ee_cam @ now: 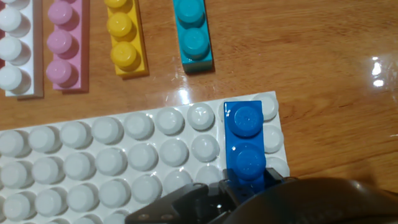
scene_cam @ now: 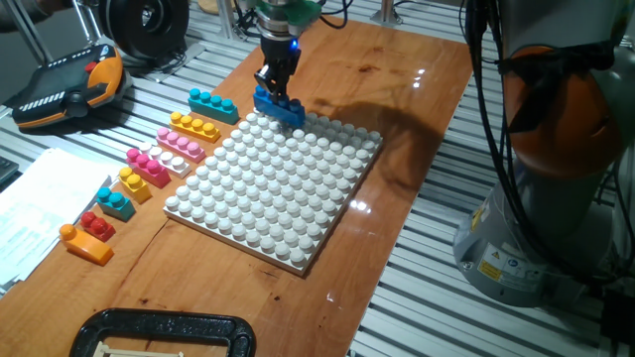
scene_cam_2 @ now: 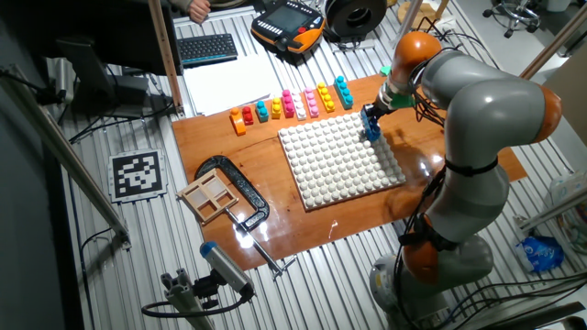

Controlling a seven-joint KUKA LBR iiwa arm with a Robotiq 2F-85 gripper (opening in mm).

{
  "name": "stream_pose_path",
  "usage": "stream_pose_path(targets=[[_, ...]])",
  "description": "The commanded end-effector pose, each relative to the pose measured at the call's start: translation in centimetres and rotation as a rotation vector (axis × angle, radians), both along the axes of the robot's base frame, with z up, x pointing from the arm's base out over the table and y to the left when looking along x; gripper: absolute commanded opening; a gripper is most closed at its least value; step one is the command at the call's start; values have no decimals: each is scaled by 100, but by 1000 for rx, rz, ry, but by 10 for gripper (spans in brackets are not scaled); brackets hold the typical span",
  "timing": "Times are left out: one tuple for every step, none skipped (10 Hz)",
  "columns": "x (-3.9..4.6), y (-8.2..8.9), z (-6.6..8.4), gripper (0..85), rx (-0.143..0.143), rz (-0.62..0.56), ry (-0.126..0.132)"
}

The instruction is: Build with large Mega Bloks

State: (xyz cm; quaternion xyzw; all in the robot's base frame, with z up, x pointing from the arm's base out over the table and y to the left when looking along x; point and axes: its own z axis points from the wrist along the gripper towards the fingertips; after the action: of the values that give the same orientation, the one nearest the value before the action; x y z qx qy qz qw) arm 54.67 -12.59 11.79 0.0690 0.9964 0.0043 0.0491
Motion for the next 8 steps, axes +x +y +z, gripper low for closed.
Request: stream_pose_path(targets=[[-24, 13, -7, 0, 0, -2, -2], [-50, 28, -20, 0, 0, -4, -3], [-79, 42, -39, 0, 1, -7, -6], [-105, 60, -63, 0, -2, -7, -9], [-126, 77, -87, 0, -7, -5, -12], [-136, 79, -99, 0, -5, -7, -14], [-132, 69, -110, 0, -9, -2, -15], [-126, 53, -125, 0, -14, 2, -18]])
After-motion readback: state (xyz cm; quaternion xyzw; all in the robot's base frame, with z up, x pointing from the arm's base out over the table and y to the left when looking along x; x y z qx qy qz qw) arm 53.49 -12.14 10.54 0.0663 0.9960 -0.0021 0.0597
